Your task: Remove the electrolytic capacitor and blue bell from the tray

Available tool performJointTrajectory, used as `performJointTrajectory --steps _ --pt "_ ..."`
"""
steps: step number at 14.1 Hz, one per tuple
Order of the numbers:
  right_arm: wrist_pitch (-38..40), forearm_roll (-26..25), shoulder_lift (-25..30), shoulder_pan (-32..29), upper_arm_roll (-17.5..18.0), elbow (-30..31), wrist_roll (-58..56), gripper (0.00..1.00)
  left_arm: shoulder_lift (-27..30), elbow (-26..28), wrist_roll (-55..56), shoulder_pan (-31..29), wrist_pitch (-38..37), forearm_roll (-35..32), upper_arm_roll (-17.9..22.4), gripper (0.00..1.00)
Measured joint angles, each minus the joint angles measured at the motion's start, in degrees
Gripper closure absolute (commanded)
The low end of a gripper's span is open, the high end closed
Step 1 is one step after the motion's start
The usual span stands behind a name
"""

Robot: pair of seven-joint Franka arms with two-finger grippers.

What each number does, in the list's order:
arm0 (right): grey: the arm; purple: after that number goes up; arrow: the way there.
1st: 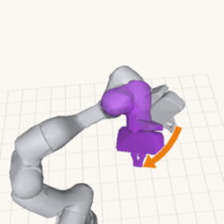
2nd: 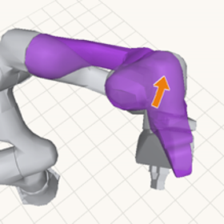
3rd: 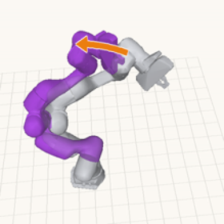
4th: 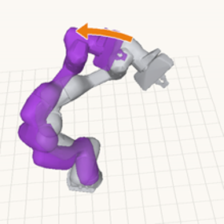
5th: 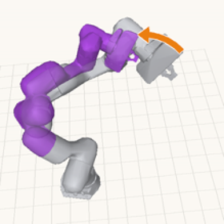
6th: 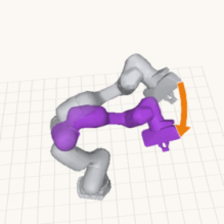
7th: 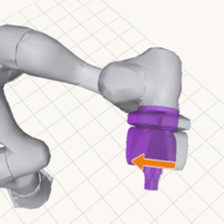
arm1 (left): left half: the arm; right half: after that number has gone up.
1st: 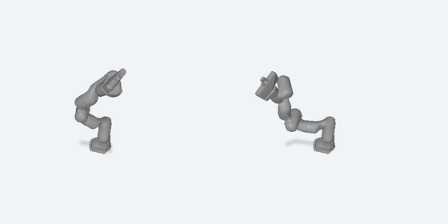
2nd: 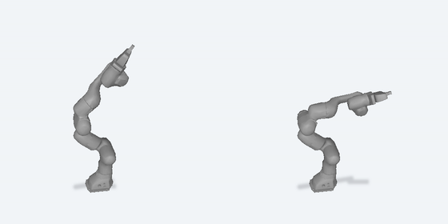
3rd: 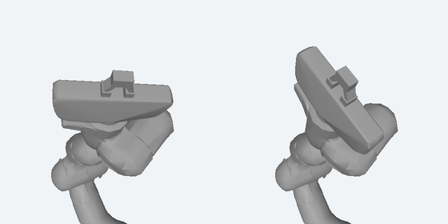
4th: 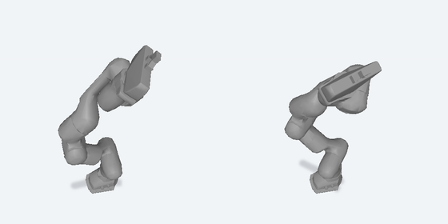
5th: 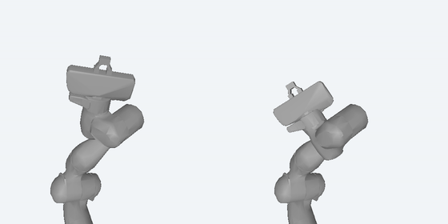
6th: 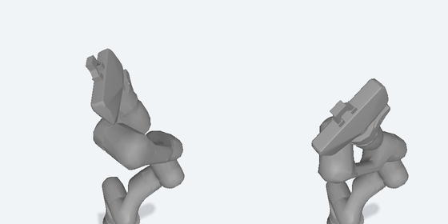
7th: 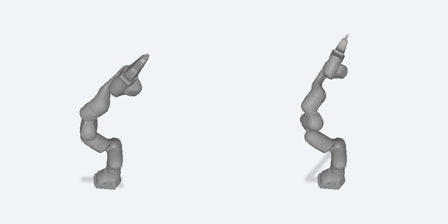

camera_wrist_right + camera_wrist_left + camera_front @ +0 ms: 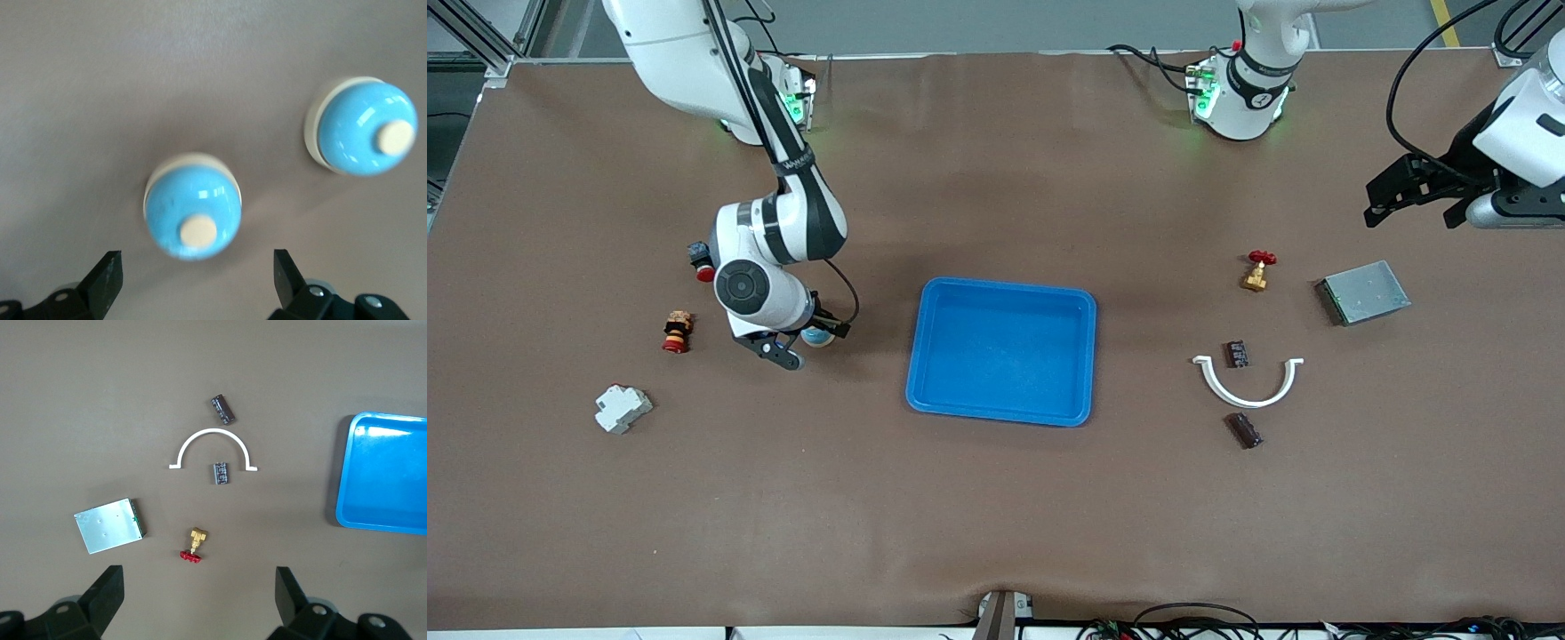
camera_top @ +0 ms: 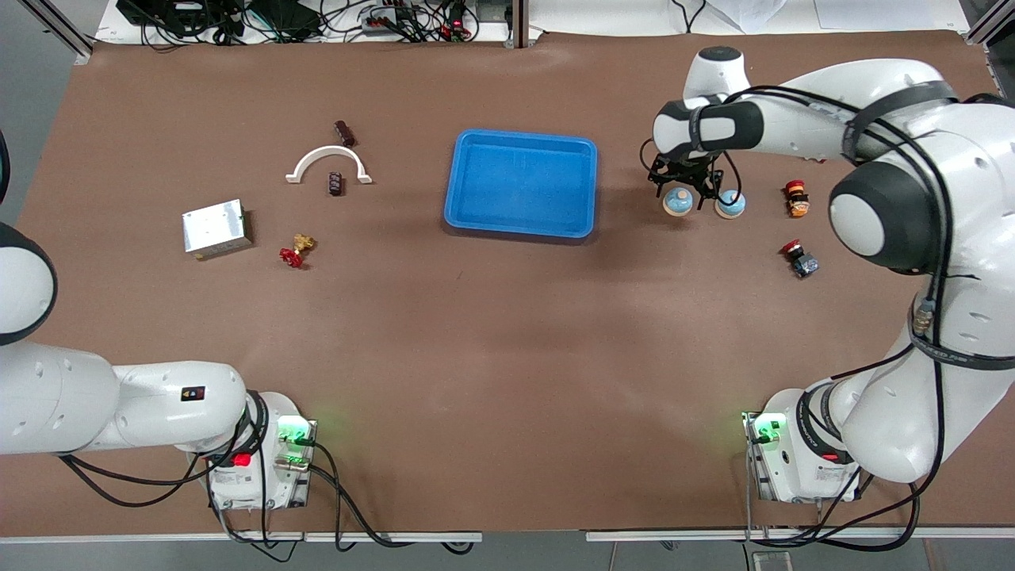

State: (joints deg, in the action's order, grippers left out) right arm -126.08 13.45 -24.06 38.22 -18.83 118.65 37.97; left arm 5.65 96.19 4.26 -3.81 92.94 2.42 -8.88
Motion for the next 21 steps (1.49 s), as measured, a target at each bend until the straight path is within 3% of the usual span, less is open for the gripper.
performJointTrajectory --steps 4,10,14,18,21 --pt "6.3 -1.2 3.2 -0.2 -0.4 -2.2 -0.2 0.00 0.0 0.1 0.0 0.0 0.0 0.0 0.0 0.00" --pt "14.6 -6.4 3.2 -3.9 -0.6 -13.5 -2.7 0.00 0.5 1.5 0.0 0.0 0.5 0.0 0.0 0.00" --pt "18.8 -7.3 4.4 -8.4 -1.0 -19.4 -12.9 0.00 3.2 5.0 0.0 0.0 2.4 0.0 -0.1 0.00" --pt "26.0 -10.9 7.2 -13.5 -1.5 -25.5 -22.4 0.00 3.6 5.4 0.0 0.0 2.5 0.0 0.0 0.00" --pt "27.2 -12.9 9.1 -16.3 -1.6 -28.3 -27.2 0.00 3.5 5.3 0.0 0.0 3.0 0.0 0.1 0.00"
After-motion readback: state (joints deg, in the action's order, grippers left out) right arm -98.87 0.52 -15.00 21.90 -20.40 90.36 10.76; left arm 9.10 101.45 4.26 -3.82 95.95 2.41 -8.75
